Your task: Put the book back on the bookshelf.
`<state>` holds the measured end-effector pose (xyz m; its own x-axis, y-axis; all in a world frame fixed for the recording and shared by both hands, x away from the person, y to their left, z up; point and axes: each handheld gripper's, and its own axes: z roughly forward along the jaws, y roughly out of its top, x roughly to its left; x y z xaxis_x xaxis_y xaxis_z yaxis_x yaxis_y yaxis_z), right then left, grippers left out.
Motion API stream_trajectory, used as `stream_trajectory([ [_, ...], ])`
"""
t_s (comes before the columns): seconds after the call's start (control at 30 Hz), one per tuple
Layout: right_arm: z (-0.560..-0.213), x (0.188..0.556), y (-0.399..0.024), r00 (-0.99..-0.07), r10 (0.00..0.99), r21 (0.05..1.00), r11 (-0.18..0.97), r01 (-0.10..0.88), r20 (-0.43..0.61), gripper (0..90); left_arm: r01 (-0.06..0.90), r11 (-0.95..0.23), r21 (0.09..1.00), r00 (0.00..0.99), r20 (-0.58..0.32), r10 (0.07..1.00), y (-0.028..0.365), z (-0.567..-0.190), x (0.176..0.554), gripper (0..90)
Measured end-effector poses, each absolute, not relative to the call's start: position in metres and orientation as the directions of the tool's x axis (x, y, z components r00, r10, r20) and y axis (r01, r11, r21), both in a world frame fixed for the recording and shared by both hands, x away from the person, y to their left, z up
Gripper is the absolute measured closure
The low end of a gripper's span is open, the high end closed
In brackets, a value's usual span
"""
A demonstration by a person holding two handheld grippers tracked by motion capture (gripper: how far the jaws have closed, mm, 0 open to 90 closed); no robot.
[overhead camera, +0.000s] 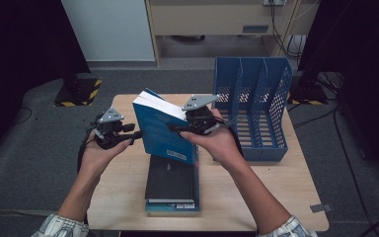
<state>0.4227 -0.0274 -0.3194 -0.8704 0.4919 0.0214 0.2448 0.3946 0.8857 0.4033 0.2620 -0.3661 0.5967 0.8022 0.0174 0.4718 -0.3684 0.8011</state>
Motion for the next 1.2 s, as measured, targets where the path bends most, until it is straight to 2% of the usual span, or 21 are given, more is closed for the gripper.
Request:
stream_trajectory([
  [0.3, -0.317, 0.441, -0.03, -0.841, 0.535, 0.875, 0.362, 0.32, 0.086, 60.8, 0.517, -0.337, 0.787, 0.526, 0.019, 0.85, 0.285, -0.417, 0.396, 26.4],
  [0.4, -0.316, 0.448, -0.029, -0.819, 0.56, 0.868, 0.338, 0.363, 0.124, 61.0, 0.55, -0.311, 0.775, 0.468, 0.023, 0.884, 0.294, -0.44, 0.393, 13.3],
  [0.63, -0.313, 0.463, -0.027, -0.783, 0.593, 0.848, 0.304, 0.434, 0.188, 61.1, 0.596, -0.255, 0.761, 0.424, -0.03, 0.905, 0.314, -0.49, 0.388, 11.0],
  [0.87, -0.306, 0.476, -0.024, -0.756, 0.61, 0.832, 0.274, 0.483, 0.238, 61.2, 0.621, -0.244, 0.745, 0.443, -0.076, 0.893, 0.323, -0.501, 0.385, 10.2],
  [1.2, -0.298, 0.485, -0.018, -0.737, 0.633, 0.819, 0.279, 0.501, 0.235, 61.2, 0.646, -0.273, 0.713, 0.445, -0.06, 0.893, 0.322, -0.508, 0.385, 9.1],
])
